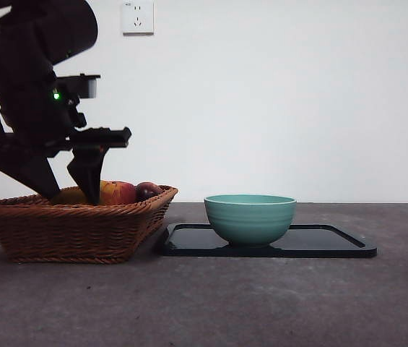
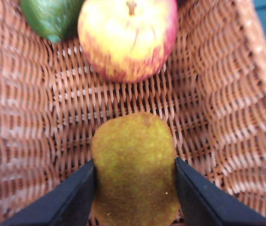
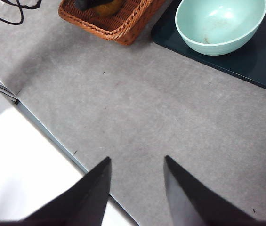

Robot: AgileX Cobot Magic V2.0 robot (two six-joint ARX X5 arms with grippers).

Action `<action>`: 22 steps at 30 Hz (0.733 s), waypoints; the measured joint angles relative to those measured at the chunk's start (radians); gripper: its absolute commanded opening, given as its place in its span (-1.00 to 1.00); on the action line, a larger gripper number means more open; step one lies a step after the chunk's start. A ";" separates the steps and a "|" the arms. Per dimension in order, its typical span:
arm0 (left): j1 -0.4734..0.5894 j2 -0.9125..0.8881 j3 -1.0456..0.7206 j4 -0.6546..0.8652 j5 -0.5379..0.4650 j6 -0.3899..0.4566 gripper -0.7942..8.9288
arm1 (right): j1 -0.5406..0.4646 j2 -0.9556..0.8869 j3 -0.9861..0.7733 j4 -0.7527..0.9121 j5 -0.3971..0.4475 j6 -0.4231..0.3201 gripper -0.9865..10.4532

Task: Pick up the wifruite, put it on the bowl, pick up the plate, put it on desk

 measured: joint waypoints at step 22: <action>0.000 0.036 0.000 0.002 0.000 0.000 -0.10 | 0.000 0.000 0.000 0.000 0.000 0.000 -0.52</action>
